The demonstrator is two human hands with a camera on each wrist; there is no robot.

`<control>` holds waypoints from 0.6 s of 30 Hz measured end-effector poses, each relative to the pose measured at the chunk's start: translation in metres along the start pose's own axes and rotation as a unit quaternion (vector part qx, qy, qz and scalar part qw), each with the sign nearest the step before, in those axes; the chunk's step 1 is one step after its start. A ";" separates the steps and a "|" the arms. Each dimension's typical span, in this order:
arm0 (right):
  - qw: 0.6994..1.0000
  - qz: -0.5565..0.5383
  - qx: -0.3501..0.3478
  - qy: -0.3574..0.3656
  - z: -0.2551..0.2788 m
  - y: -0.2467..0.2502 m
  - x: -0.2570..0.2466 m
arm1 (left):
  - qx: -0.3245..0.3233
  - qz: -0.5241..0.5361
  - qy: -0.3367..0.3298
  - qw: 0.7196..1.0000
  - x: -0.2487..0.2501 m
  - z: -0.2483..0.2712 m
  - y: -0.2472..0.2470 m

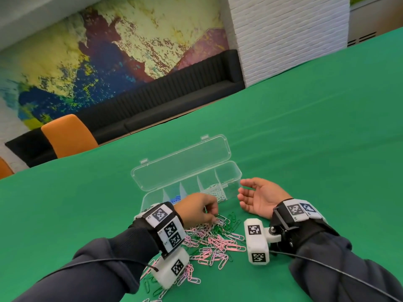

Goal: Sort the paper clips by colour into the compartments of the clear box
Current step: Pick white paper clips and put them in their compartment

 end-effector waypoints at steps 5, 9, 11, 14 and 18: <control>1.000 0.011 0.006 0.004 0.001 -0.001 0.000 | 0.059 0.014 0.032 0.998 -0.008 0.009 0.006; 1.000 0.013 0.002 0.002 0.002 -0.003 0.001 | -0.014 -0.113 0.039 0.993 -0.009 0.018 0.009; 1.000 0.023 0.001 -0.004 0.003 -0.006 0.003 | -0.040 -0.164 0.033 0.985 -0.006 0.024 0.008; 1.000 0.024 -0.002 -0.004 0.003 -0.008 0.004 | -0.015 -0.176 -0.014 0.984 0.002 0.018 0.006; 1.000 0.001 0.018 -0.004 0.003 -0.007 0.005 | -0.047 -0.182 -0.015 0.982 0.012 -0.002 -0.002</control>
Point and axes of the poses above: each hand's wrist, its own z-axis away from the middle knuckle, its own y-axis out of the back of the hand, x = y × z, the point moved 3 cm from there along -z, towards the middle knuckle, and after that the axes turned 2 degrees about -y, right-handed, at the moved point
